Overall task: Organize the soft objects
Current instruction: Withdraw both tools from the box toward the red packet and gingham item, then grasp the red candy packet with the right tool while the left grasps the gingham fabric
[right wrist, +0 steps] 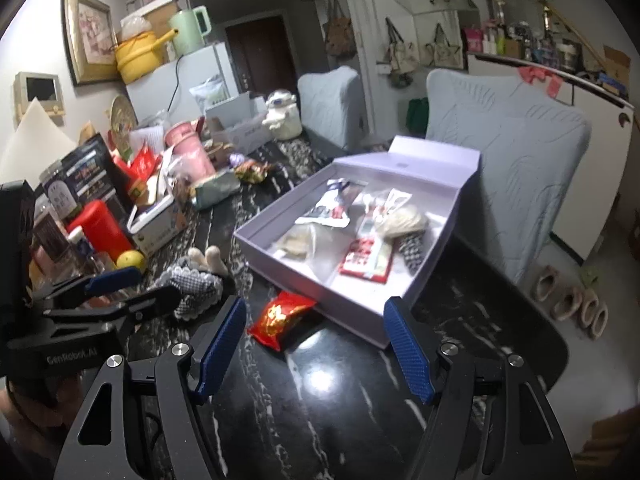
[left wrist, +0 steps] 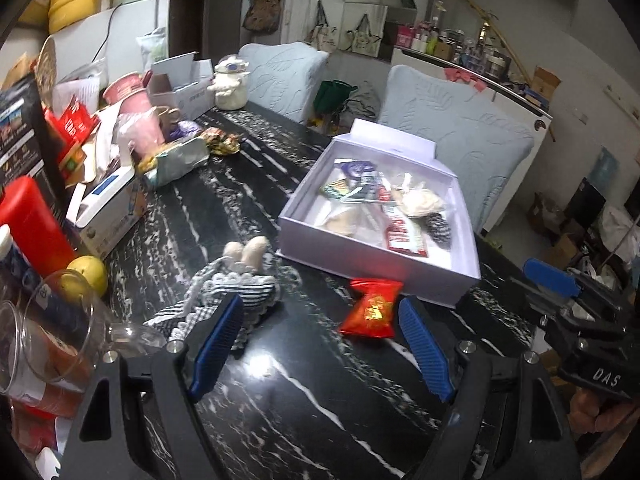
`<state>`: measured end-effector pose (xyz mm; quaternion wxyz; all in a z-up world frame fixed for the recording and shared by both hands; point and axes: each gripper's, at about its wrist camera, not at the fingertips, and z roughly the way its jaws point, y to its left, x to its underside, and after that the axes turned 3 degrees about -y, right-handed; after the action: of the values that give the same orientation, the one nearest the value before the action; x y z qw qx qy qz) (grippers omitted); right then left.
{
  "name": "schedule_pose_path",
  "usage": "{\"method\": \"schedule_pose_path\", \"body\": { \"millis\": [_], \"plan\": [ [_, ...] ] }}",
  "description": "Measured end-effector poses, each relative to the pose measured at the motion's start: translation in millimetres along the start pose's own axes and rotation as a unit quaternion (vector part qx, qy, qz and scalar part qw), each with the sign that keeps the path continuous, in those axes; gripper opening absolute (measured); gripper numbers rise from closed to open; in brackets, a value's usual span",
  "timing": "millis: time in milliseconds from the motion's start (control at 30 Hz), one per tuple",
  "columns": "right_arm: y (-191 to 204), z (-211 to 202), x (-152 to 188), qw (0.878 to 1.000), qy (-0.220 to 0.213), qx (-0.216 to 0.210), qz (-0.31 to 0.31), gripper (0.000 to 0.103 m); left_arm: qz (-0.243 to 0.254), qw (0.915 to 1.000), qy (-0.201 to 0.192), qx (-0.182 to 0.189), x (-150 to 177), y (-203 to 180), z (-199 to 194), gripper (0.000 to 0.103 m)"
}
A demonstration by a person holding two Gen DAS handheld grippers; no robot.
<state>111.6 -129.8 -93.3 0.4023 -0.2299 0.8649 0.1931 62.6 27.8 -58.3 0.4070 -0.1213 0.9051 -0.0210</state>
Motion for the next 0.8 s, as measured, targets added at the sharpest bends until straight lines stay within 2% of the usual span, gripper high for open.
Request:
{"method": "schedule_pose_path", "body": {
  "millis": [400,533,800],
  "plan": [
    [9,67,14,0.997,0.070,-0.013,0.002,0.072,-0.022,0.9995,0.023,-0.002,10,35,34,0.080],
    [13,93,16,0.995,0.096,-0.023,0.006,0.072,-0.030,0.9994,0.016,0.002,10,45,39,0.080],
    [17,131,21,0.990,0.139,-0.035,0.015,0.072,0.014,0.9995,-0.006,-0.026,3,44,45,0.080]
  ]
}}
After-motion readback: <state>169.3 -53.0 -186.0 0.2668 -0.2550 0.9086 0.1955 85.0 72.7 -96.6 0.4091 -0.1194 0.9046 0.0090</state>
